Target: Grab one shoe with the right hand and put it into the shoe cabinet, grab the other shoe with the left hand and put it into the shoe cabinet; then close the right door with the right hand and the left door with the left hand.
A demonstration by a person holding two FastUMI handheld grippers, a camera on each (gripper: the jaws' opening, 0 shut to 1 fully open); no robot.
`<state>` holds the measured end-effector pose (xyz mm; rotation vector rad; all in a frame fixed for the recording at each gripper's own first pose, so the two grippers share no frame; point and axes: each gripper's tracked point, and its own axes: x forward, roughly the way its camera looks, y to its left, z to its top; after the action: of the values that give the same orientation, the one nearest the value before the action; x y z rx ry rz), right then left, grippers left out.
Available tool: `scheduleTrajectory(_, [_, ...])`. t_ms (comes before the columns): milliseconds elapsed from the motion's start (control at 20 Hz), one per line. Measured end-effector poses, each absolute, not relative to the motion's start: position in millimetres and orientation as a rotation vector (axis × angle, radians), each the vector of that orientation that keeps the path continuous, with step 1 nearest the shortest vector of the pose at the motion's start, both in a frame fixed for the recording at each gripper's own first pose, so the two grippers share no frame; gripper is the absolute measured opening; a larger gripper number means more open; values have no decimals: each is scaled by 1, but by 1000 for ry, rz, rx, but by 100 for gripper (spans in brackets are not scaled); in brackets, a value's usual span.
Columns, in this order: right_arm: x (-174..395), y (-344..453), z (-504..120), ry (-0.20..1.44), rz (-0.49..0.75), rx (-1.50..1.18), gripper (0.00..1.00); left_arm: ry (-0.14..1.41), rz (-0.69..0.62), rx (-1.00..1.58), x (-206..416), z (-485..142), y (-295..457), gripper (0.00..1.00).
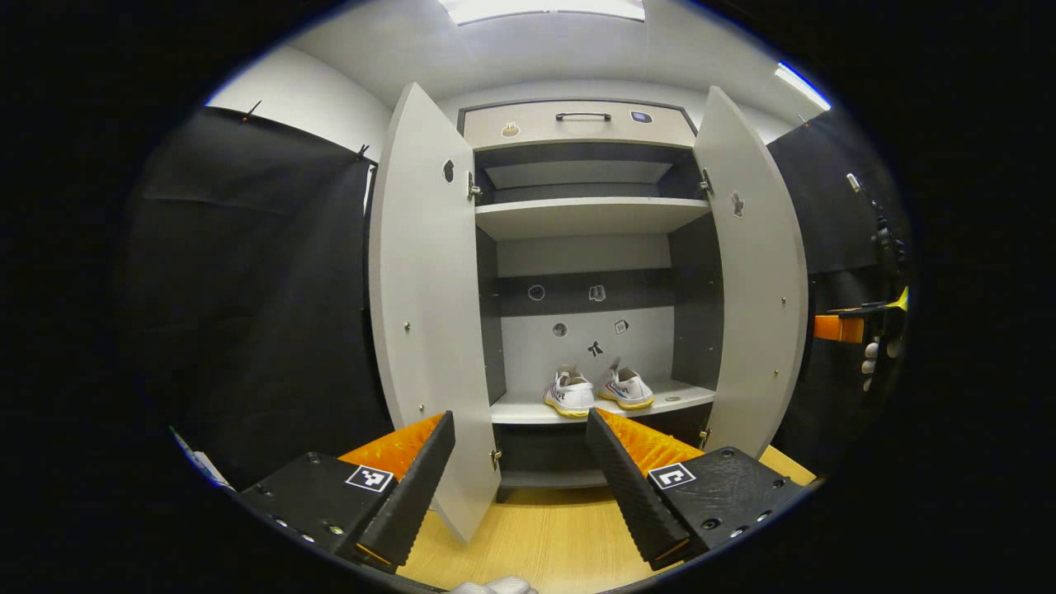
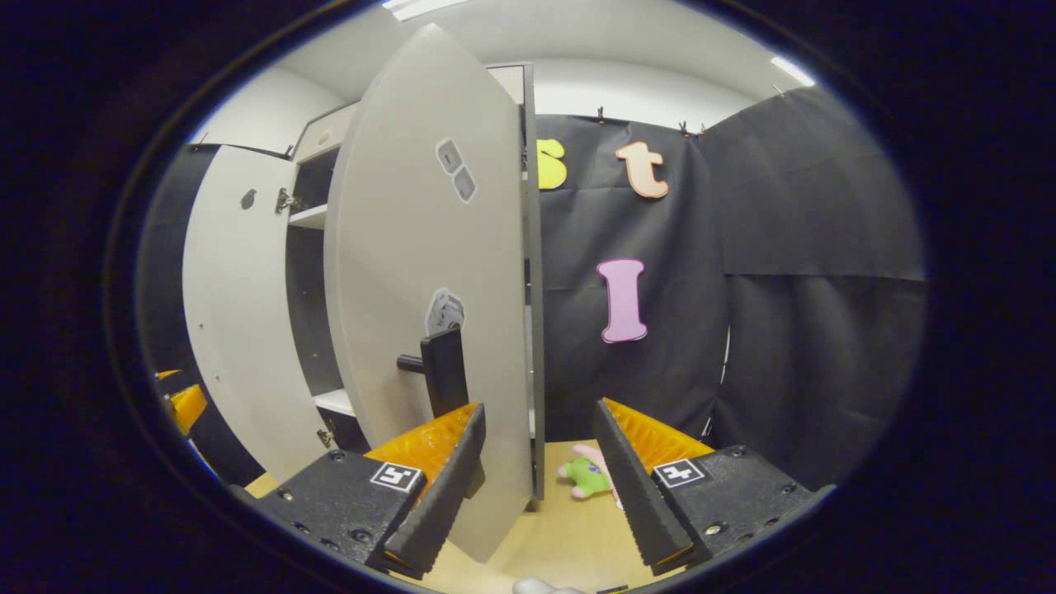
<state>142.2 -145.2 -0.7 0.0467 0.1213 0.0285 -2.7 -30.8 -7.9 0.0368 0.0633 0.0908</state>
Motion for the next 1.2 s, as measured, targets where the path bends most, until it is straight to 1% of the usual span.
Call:
scheduleTrajectory(250, [164,-94,-3,111,118,49,88,69,149,50,-11,-8,-4,96])
scheduleTrajectory(350, [169,-74,-5,119,164,59,92,79,171,48,-15,-9,6,96])
scheduleTrajectory(400, [170,-70,-7,124,167,59,99,80,178,46,-16,-9,10,96])
scheduleTrajectory(500, [169,-66,-5,121,163,62,99,80,193,49,-17,-9,19,96])
scheduleTrajectory(700, [154,-51,0,111,179,71,99,82,203,35,-16,-10,29,96])
scheduleTrajectory(950, [128,-28,4,84,199,20,100,80,211,46,-11,-12,51,96])
scheduleTrajectory(1000, [121,-23,3,83,208,15,98,76,222,47,-9,-11,60,100])
scheduleTrajectory(1050, [117,-19,2,85,212,10,98,76,238,44,-6,-11,73,96])
scheduleTrajectory(1200, [102,-8,-4,92,219,5,100,78,325,64,6,-12,126,96])
